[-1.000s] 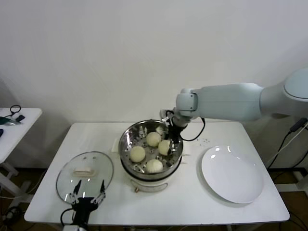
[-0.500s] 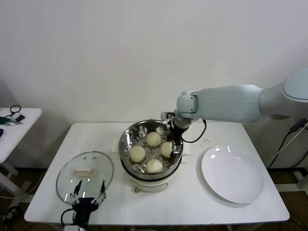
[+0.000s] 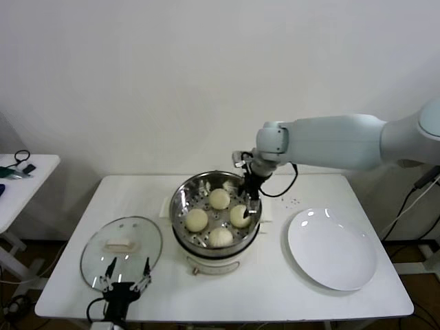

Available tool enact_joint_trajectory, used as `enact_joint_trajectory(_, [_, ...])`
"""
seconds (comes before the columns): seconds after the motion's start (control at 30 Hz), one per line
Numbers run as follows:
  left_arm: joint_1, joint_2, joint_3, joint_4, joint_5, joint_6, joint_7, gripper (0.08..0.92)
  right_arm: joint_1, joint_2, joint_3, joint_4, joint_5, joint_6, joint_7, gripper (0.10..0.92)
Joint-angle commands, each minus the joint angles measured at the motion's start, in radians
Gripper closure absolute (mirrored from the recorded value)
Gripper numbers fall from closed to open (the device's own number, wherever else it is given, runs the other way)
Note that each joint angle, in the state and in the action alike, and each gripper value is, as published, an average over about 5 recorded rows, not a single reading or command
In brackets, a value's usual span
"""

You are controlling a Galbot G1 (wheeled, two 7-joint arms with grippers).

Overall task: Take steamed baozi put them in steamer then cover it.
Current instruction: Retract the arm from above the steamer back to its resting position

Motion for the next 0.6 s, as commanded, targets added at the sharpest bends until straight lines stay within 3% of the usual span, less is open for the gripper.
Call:
enact_joint_trajectory(0.03, [0.000,0.002,-0.002,-0.005,0.007,0.000,-0.001,0.177,0.040,-0.154,0.039,0.036,0.040,0.117,0.072,0.203])
enact_joint_trajectory(0.37, [-0.019,-0.002,-0.011,-0.014,0.023,0.009,-0.004,0.177,-0.020,-0.453,0.103,0.217,0.022,0.392,0.429,0.203])
enact_joint_trajectory(0.6, [-0.029,-0.008,-0.028,-0.023,0.039,0.020,-0.010,0.177,-0.290,-0.653,0.358,0.258,-0.018,0.496,0.558,0.203])
